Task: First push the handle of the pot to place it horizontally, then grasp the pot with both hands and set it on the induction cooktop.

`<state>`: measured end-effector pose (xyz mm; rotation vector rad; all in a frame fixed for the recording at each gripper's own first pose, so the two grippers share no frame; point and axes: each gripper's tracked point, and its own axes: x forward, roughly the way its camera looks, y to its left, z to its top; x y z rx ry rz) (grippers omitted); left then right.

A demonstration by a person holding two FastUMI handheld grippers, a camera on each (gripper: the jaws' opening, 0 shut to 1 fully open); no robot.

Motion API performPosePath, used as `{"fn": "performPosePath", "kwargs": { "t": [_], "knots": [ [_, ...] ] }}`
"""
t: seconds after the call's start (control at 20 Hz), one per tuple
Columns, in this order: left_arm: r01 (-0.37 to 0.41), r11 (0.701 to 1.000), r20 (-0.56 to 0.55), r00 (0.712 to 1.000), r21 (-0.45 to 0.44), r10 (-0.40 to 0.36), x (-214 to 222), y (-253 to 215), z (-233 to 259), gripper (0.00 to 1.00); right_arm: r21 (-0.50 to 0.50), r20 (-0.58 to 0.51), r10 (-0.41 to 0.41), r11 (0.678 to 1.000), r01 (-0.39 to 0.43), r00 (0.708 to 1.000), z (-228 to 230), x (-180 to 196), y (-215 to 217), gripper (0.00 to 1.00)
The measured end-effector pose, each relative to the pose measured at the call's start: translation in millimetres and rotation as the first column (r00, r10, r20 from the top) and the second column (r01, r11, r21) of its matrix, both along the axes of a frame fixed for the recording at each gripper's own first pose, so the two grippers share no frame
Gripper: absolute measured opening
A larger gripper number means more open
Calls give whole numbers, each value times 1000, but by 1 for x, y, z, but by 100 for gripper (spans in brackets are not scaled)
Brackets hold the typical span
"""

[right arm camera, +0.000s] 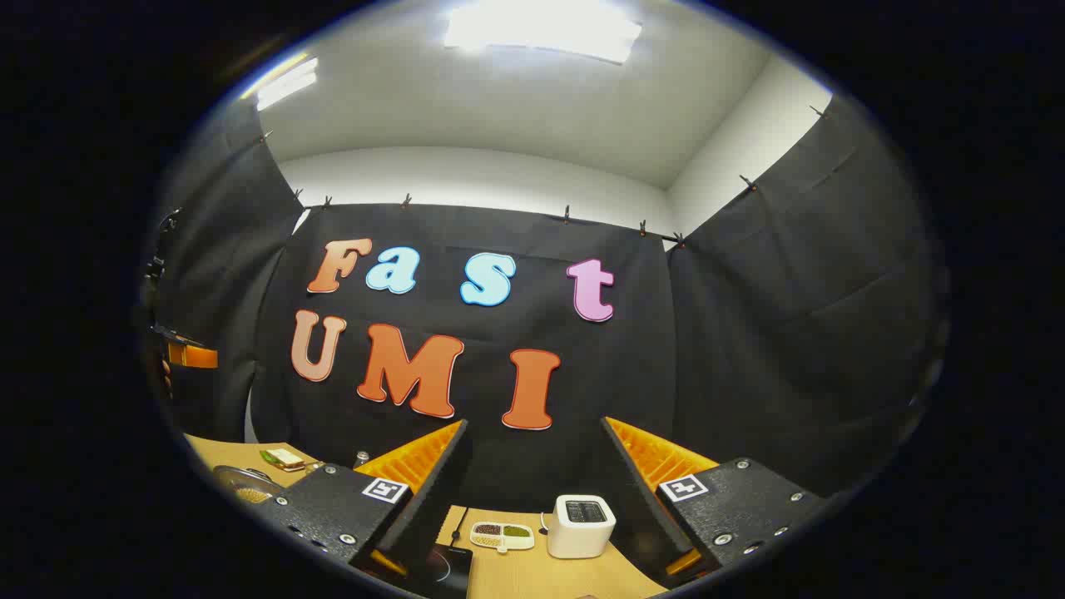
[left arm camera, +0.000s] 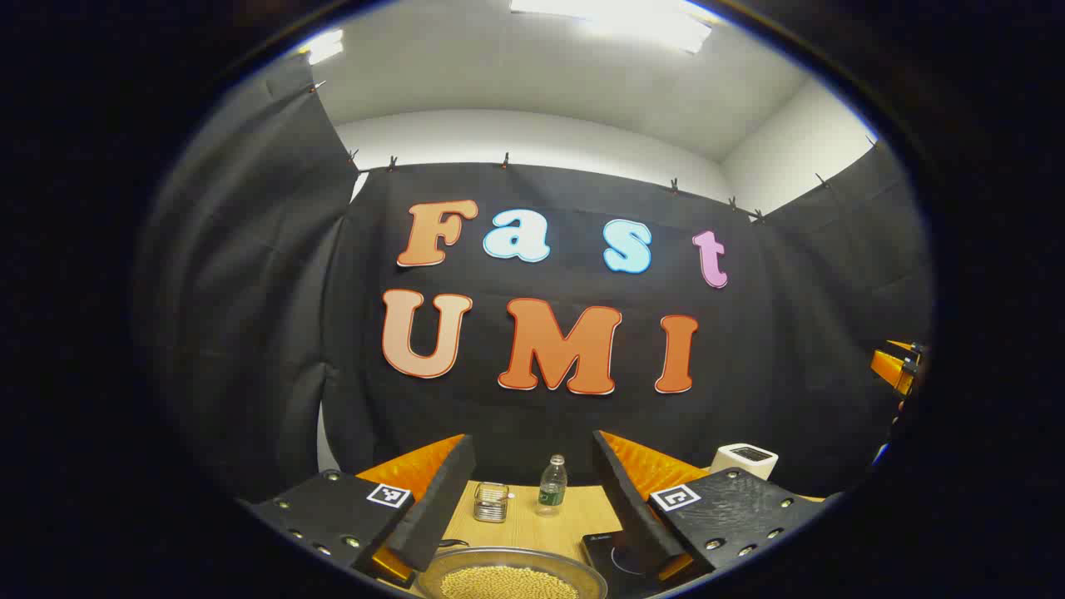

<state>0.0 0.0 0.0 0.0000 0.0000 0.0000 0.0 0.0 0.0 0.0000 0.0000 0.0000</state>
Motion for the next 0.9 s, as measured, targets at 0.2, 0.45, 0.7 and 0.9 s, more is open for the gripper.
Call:
{"fn": "performPosePath", "kwargs": {
  "t": [0.2,0.45,0.7,0.9],
  "knots": [
    [-2,998,-9,1000,61,3,-7,-7,1,88,10,17,-17,1000,16,1000,5,-8,-7,94],
    [-11,1000,20,1000,27,11,-23,-11,11,88,-4,48,8,1000,-8,999,24,-15,-2,94],
    [-62,998,76,995,8,62,-39,11,39,88,10,74,25,1000,-26,997,35,-21,9,94],
    [-96,995,132,987,-10,96,-55,34,58,87,64,69,90,993,-95,993,31,-22,32,95]
  ]
}}
